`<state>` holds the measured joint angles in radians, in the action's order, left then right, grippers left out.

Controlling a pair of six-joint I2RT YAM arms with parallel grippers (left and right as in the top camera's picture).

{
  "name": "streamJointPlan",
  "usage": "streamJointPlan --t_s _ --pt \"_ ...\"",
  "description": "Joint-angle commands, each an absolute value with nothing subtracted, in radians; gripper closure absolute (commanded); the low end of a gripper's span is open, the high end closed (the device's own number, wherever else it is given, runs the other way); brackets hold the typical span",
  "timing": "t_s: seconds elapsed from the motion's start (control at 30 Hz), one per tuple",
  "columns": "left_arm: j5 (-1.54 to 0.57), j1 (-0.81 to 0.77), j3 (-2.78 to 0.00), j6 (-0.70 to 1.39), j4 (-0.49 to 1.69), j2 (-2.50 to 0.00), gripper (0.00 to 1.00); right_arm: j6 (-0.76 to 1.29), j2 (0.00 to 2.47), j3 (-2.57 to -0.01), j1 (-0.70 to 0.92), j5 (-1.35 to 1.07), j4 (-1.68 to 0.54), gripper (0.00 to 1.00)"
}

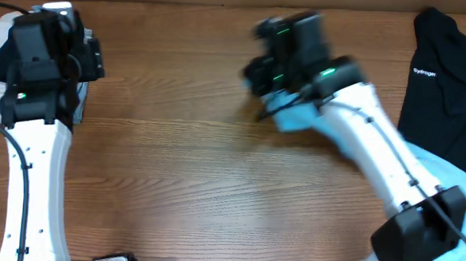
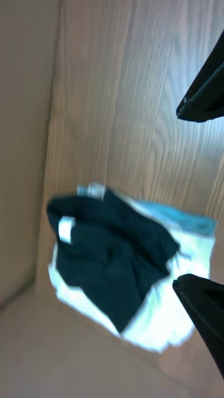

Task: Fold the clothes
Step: 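Drag the light blue T-shirt with the right gripper to table center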

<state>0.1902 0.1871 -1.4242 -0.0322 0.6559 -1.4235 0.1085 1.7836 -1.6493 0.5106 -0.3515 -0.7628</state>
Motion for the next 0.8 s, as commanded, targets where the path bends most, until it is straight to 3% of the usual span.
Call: streamJointPlan --t_s 0.0,0.1,0.2,0.37,0.53,0.77 --pt "0.214 0.249 -1.452 -0.022 0.650 -1.425 0.17 0.109 1.779 -1.657 0.706 -0.326 -0.743 0.96" --pt "0.213 0.290 -1.452 -0.023 0.651 -1.425 0.16 0.110 1.778 -1.658 0.785 -0.273 -0.746 0.92" --pt "0.213 0.315 -1.452 -0.023 0.654 -1.425 0.15 0.137 1.775 -1.673 0.774 -0.271 -0.790 0.66" --pt "0.209 0.315 -1.452 -0.049 0.669 -1.425 0.14 0.139 1.772 -1.691 0.630 -0.269 -0.928 0.49" --pt "0.086 0.314 -1.452 -0.048 0.694 -1.425 0.14 0.123 1.811 -1.641 0.475 -0.205 -1.034 0.46" --pt "-0.149 0.313 -1.448 -0.049 0.741 -1.443 0.16 0.027 1.859 -1.474 0.398 -0.206 -0.958 0.47"
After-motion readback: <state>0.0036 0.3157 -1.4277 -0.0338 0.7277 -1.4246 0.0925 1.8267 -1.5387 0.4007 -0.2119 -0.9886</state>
